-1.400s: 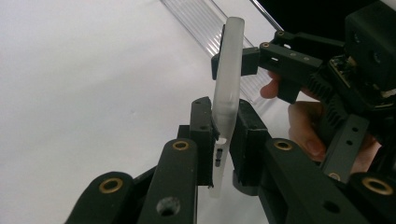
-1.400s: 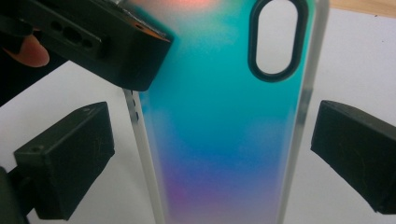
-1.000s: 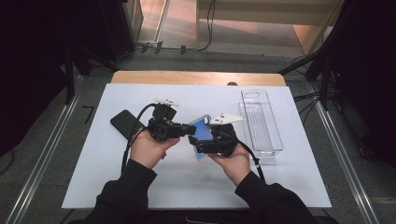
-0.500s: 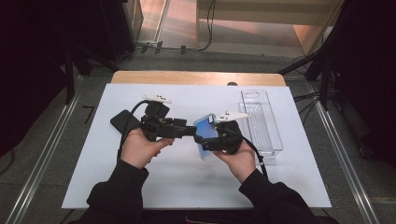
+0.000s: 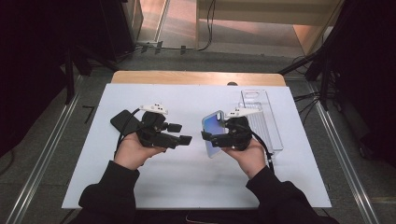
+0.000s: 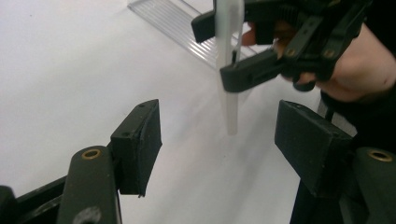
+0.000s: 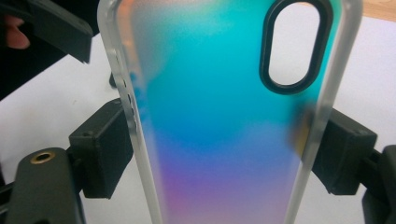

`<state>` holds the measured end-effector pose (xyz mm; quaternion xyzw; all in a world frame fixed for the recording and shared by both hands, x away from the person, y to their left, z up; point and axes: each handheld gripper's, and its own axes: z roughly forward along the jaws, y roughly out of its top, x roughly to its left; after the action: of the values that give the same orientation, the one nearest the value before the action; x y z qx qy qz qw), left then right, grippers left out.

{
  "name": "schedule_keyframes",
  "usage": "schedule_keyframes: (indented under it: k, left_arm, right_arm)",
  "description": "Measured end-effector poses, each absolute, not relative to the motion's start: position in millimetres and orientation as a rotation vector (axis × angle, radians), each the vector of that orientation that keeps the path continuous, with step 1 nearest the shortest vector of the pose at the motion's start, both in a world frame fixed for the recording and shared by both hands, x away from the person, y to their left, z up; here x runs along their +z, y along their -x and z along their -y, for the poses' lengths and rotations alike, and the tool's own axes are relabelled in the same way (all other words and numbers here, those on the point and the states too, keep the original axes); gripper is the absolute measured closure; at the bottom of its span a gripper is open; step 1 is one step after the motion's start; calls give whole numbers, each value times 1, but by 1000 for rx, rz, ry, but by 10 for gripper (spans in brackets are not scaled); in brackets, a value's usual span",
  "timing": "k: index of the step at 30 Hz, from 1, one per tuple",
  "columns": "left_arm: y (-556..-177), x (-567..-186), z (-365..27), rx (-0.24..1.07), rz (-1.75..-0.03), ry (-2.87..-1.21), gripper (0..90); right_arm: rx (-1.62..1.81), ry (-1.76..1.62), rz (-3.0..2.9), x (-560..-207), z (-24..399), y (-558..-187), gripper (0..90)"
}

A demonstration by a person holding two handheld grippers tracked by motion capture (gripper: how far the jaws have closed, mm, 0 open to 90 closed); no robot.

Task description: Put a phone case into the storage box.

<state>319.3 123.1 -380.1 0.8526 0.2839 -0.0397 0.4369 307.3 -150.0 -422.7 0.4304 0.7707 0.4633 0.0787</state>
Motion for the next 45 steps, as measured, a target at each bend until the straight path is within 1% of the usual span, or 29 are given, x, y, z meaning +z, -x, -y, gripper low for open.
schedule_keyframes:
  k: [6, 12, 15, 23, 33, 45]
  left_arm:
    - [-318, -392, -128, -96, -686, -2115, 318]
    - [-313, -404, -130, -42, -646, -2146, 319]
    - [-309, -415, -133, -62, -635, -2151, 319]
    - [-301, -438, -146, -86, -655, -2190, 319]
    - [-292, -450, -164, -89, -664, -2189, 319]
    - [-286, -458, -178, -54, -757, -2185, 319]
  right_arm:
    - [1400, -1245, -2329, -420, 156, -307, 156]
    - [1420, -1206, -2367, -417, 162, -308, 156]
    - [1427, -1189, -2377, -415, 165, -308, 156]
    - [1443, -1186, -2389, -412, 174, -309, 156]
    - [1442, -1195, -2389, -407, 183, -310, 156]
    - [1416, -1248, -2336, -398, 196, -313, 156]
